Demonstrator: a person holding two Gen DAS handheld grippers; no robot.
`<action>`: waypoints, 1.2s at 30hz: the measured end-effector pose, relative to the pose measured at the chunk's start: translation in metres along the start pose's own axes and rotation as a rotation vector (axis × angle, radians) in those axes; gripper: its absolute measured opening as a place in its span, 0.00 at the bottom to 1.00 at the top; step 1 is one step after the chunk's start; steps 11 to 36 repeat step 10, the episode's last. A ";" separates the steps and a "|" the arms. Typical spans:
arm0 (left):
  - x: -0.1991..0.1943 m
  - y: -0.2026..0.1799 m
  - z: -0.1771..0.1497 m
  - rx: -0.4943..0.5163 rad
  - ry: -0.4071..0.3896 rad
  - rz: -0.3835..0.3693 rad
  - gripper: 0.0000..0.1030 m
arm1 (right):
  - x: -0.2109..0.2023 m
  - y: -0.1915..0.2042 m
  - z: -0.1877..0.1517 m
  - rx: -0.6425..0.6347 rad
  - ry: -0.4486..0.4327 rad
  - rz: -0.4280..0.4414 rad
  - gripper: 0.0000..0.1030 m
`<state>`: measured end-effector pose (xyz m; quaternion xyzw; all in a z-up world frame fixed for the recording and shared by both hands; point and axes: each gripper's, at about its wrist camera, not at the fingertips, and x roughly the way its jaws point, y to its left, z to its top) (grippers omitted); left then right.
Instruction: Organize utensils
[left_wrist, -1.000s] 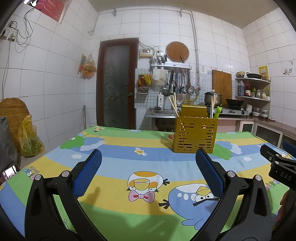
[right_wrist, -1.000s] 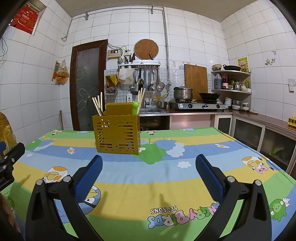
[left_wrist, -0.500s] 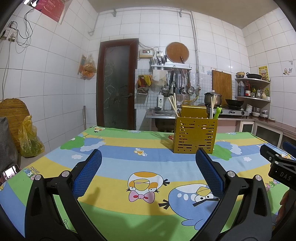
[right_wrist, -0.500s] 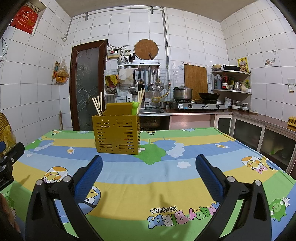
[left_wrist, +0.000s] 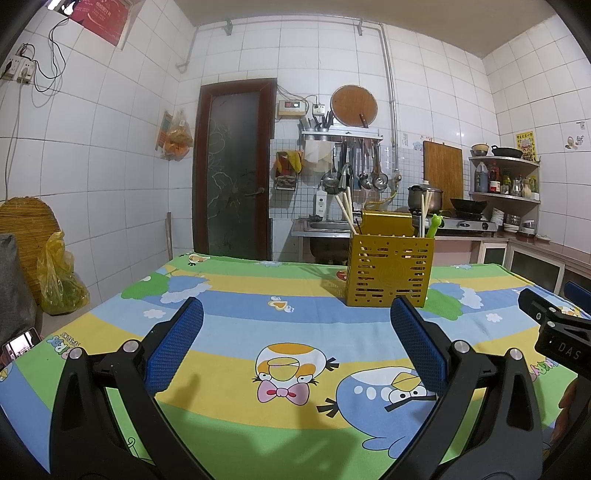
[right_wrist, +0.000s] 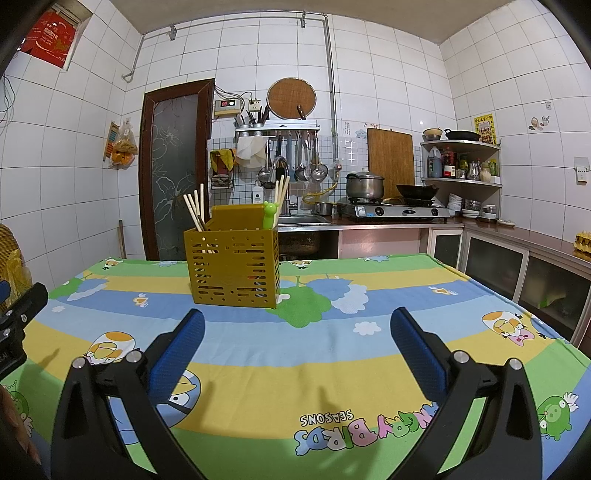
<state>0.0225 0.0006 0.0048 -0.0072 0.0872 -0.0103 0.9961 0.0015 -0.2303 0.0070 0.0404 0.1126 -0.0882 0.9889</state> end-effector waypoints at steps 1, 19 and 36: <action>-0.001 0.000 0.001 0.000 0.000 0.000 0.95 | 0.000 0.000 0.000 0.000 0.000 0.000 0.95; -0.001 0.001 0.005 0.000 0.001 0.000 0.95 | 0.000 0.000 0.000 0.001 -0.001 -0.001 0.95; -0.001 0.001 0.005 0.000 0.001 0.000 0.95 | 0.000 0.000 0.000 0.001 -0.001 -0.001 0.95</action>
